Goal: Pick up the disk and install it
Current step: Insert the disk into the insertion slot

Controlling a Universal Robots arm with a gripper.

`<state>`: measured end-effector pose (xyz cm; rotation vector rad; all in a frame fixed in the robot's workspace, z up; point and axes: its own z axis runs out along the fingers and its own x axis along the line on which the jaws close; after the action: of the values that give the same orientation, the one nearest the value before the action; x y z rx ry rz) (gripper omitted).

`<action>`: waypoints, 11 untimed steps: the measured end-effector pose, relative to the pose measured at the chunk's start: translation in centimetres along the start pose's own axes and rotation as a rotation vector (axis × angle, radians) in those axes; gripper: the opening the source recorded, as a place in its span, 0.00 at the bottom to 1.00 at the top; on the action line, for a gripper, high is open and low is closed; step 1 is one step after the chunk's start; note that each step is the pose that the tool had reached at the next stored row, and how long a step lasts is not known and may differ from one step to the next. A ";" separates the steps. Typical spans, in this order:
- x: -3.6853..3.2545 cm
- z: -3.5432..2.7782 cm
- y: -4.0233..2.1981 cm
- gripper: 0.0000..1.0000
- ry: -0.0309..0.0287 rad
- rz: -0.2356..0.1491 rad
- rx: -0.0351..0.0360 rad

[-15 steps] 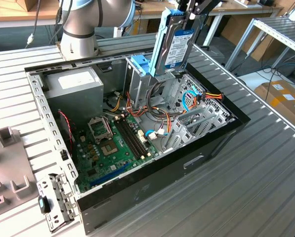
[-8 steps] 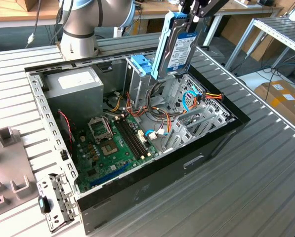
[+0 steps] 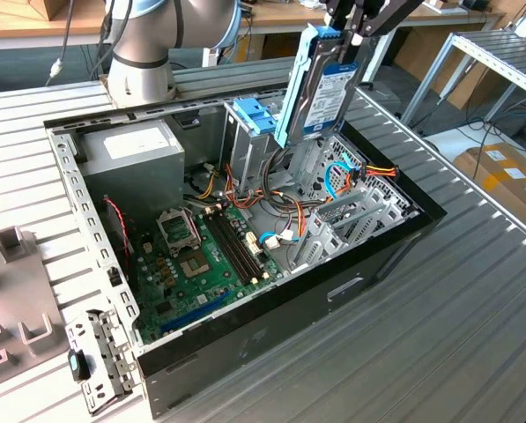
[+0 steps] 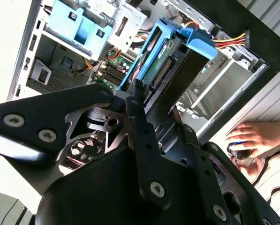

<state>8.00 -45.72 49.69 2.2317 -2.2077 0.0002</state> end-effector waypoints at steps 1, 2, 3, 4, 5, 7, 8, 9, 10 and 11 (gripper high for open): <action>0.30 0.00 0.00 0.35 -0.0001 0.000 0.0000; 0.56 0.01 0.01 0.35 -0.0002 0.000 0.0000; 0.73 0.01 0.01 0.35 -0.0002 0.000 0.0000; 1.50 0.01 0.02 0.35 -0.0001 0.000 0.0000; 1.69 0.01 0.02 0.35 -0.0001 0.000 0.0000; 2.06 0.01 0.03 0.35 -0.0002 0.000 0.0000; 2.15 0.01 0.03 0.35 -0.0001 0.000 0.0000; 2.31 -0.04 0.03 0.35 -0.0001 0.000 0.0000; 2.38 -0.10 0.03 0.35 -0.0001 0.000 0.0000; 2.43 -0.17 0.03 0.35 0.0000 0.000 0.0000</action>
<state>8.00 -48.16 49.87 2.2316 -2.2078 0.0003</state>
